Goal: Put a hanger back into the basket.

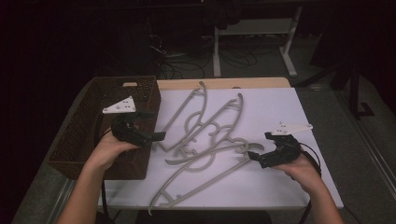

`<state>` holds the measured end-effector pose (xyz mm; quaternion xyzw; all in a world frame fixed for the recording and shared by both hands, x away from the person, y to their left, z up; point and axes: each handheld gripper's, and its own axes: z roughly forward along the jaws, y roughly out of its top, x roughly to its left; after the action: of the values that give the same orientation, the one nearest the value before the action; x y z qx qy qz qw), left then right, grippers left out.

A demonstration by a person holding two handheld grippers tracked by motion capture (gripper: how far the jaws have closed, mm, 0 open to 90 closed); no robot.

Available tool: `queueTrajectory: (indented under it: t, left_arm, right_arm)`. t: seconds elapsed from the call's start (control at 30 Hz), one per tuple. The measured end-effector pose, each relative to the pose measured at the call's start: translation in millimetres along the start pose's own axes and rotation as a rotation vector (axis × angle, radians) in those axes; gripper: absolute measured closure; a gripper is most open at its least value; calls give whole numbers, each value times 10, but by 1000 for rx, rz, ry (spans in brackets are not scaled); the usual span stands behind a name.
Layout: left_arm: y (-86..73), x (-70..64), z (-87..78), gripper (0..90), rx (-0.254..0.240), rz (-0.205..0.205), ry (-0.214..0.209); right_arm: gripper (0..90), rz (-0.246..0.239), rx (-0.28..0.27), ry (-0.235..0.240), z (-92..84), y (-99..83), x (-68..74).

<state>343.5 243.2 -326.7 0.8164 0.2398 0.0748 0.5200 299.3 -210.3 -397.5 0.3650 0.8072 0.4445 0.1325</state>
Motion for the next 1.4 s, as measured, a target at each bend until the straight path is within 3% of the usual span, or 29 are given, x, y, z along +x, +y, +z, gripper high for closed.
queueTrajectory:
  t: [0.4,0.83,1.07,1.27,1.4]
  left_arm:
    - [164,-121,286,0,21,26,-16]
    - [192,-274,881,0,83,56,-70]
    - [118,-311,1166,0,107,47,-79]
    - [-45,-306,1465,0,190,70,-53]
    - [-102,-305,1552,32,218,72,-44]
  right_arm:
    - [0,11,5,-9,33,-29,-29]
    - [0,26,-21,-7,-11,-37,-85]
    - [0,17,-12,-6,15,-35,-79]
    - [0,8,-2,-10,27,-38,-75]
    - [0,11,-7,-13,17,-36,-74]
